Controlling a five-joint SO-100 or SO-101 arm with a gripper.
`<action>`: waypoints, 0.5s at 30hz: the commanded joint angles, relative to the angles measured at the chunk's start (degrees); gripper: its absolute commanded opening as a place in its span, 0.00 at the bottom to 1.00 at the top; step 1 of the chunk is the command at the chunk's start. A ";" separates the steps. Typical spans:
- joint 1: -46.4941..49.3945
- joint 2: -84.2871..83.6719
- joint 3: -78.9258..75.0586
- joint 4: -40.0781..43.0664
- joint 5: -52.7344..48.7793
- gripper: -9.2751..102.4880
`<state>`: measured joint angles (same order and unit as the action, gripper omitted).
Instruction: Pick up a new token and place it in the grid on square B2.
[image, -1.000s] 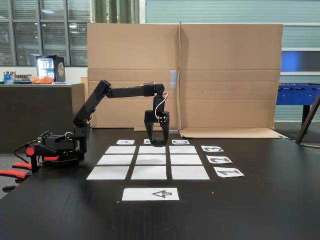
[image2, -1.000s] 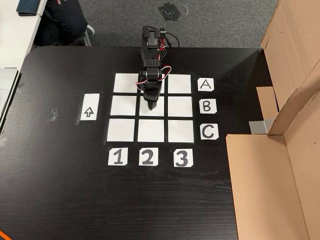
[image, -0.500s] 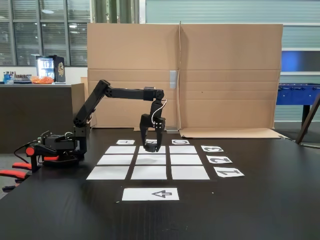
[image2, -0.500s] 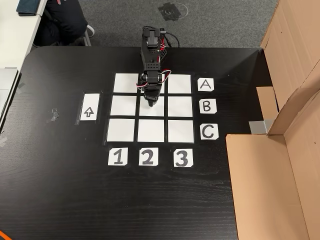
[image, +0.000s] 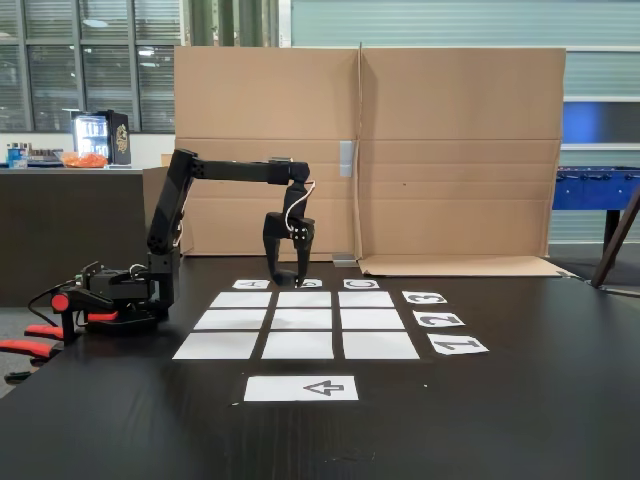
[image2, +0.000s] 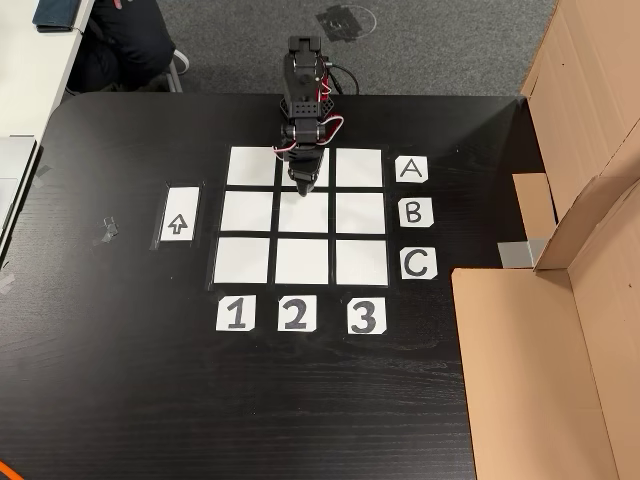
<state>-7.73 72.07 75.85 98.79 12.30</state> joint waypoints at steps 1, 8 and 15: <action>0.35 3.60 1.58 -0.09 -0.35 0.24; 2.02 0.97 3.25 -3.60 -0.53 0.24; 2.55 -3.78 3.25 -7.73 -0.53 0.24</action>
<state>-5.98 68.64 79.10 92.29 12.22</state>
